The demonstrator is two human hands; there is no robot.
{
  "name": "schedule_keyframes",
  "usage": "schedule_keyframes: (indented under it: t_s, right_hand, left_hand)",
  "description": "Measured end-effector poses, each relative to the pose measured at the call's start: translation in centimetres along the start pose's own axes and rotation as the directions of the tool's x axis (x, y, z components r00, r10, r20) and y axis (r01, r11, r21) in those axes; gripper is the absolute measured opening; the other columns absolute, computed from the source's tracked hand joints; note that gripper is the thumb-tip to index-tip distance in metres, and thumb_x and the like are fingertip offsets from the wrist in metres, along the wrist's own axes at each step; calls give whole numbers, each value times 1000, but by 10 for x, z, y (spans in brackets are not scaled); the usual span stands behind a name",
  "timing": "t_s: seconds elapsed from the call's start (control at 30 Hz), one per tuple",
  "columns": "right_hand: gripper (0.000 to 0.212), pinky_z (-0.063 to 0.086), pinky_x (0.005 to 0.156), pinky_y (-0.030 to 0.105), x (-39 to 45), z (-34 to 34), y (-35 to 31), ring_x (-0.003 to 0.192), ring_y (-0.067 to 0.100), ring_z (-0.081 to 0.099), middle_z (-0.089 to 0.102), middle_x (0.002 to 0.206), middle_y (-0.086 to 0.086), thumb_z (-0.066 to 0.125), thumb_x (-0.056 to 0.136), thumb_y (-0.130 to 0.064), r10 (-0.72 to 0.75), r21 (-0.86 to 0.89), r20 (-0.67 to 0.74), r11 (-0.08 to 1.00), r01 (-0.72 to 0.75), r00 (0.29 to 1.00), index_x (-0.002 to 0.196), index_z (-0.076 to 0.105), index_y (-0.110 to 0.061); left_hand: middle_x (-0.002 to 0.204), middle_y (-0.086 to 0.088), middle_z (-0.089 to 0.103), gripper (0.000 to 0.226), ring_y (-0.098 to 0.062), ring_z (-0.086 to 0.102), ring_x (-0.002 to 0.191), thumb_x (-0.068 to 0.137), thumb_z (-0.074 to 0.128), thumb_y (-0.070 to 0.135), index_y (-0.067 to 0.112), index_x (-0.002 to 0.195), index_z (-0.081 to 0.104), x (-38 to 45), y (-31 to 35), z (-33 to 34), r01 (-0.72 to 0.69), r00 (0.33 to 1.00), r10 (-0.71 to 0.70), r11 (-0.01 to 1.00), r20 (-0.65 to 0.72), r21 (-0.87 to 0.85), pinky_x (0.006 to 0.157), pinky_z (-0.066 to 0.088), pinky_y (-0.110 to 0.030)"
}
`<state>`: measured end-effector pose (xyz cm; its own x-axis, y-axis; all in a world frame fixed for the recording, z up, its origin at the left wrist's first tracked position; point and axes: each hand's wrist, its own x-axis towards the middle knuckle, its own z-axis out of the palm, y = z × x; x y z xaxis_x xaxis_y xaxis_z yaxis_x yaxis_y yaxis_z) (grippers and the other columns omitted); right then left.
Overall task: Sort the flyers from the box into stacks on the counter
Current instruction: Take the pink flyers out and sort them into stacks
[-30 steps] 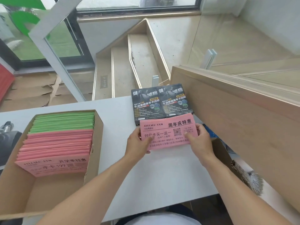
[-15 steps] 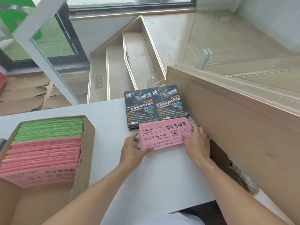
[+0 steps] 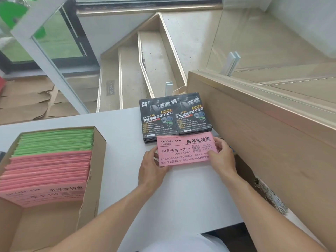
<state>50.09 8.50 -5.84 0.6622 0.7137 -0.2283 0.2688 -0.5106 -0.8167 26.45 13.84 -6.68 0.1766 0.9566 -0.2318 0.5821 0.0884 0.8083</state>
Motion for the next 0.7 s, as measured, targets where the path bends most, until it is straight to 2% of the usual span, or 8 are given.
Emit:
schedule_keyframes:
  t_s: [0.07,0.1,0.2,0.27,0.37,0.43,0.53,0.7]
  right_hand:
    - [46,53,74,25,-1,-1,4,106,11,64,67,115,-10,62,84,-7,3,41,-14,999,-2,1000,119,61,-37]
    - [49,54,74,26,0,-1,5,107,10,64,65,119,-8,62,84,-7,3,30,-7,1000,-3,1000,124,60,-36]
    - [69,53,98,45,1,-1,8,122,17,55,53,134,-7,61,81,-8,-1,-108,72,994,8,997,143,49,-36]
    - [77,47,107,48,1,0,10,132,20,47,45,143,-5,64,81,-6,-21,-175,126,984,43,992,151,41,-30]
    - [73,42,112,46,3,2,12,135,19,42,41,151,-2,68,85,-5,-101,-259,154,956,139,983,151,41,-21]
    - [68,44,110,44,6,2,12,130,20,45,48,146,-1,66,85,-3,-127,-322,149,932,169,981,148,45,-22]
    - [68,48,103,39,12,2,10,122,20,52,55,135,0,65,83,2,-84,-343,151,930,132,985,143,47,-24]
    - [69,56,93,42,17,0,8,112,19,61,62,126,-3,65,81,4,-32,-346,157,934,85,987,138,46,-29]
  left_hand:
    - [100,19,56,67,2,61,77,74,86,34,45,131,52,-4,2,0,-15,1000,15,999,-6,32,69,53,-28]
    - [99,19,56,65,2,60,77,75,85,36,48,129,52,-5,4,0,-18,1000,19,998,-7,53,67,52,-27]
    - [94,17,56,55,1,59,77,76,84,39,52,121,54,-5,7,-2,-6,1000,5,995,10,99,64,46,-27]
    - [93,17,56,49,2,58,80,76,83,40,49,116,56,-4,9,-2,8,1000,-12,991,28,131,65,44,-28]
    - [93,17,55,44,0,58,82,76,81,42,47,111,57,-3,13,0,16,1000,-20,985,21,173,66,42,-29]
    - [94,16,54,42,-3,58,83,76,81,45,47,110,57,-2,14,0,11,1000,-14,977,12,215,66,41,-29]
    - [96,16,51,43,-6,58,82,74,80,51,46,111,58,0,12,-1,-10,1000,4,956,23,293,66,43,-30]
    - [99,11,49,43,-14,60,84,80,74,49,42,118,55,-1,16,2,-24,999,7,931,47,364,70,43,-32]
